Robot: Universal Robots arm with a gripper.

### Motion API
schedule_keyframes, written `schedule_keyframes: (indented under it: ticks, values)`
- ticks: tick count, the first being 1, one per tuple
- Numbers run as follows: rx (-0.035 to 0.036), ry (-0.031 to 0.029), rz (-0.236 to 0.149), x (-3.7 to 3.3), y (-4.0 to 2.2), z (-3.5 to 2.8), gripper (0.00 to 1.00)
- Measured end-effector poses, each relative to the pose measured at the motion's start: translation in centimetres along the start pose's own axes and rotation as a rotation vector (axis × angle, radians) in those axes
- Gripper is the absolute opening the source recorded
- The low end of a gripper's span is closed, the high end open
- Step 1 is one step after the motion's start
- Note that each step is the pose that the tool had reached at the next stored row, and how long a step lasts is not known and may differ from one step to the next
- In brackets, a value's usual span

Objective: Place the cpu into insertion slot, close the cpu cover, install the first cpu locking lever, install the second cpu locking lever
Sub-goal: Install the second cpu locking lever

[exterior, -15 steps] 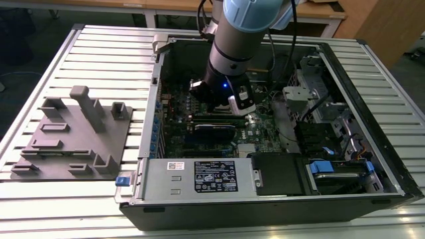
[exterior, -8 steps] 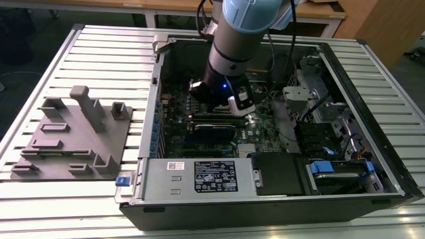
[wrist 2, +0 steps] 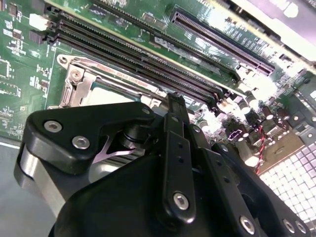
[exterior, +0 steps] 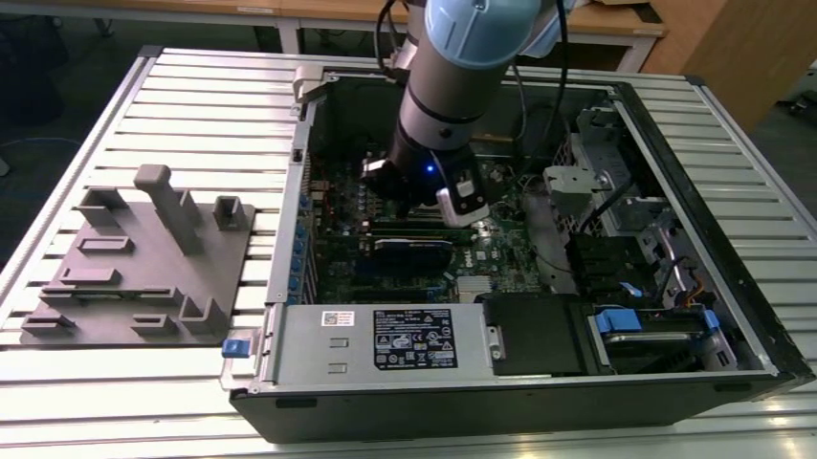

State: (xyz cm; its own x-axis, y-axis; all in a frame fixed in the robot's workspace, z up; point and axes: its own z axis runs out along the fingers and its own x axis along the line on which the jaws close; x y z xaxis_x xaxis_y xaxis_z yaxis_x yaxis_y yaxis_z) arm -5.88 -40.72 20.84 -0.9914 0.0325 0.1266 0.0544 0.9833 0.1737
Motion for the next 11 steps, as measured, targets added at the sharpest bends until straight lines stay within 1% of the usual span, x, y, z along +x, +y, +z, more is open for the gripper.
schedule_keyframes:
  ticks: [2, 4, 6, 8, 10, 11]
  values:
    - [-0.0044, -0.0063, -0.003, 0.08, -0.07, 0.03, 0.11]
    - [-0.0153, -0.0113, -0.006, 0.18, -0.18, 0.11, 0.11]
    - [-0.025, -0.0128, -0.008, 0.22, -0.33, 0.24, 0.11]
    - [-0.0334, -0.0128, -0.009, 0.24, -0.49, 0.38, 0.11]
    - [-0.0428, -0.0124, -0.01, 0.34, -0.53, 0.44, 0.11]
    - [-0.0458, -0.0123, -0.01, 0.34, -0.54, 0.43, 0.11]
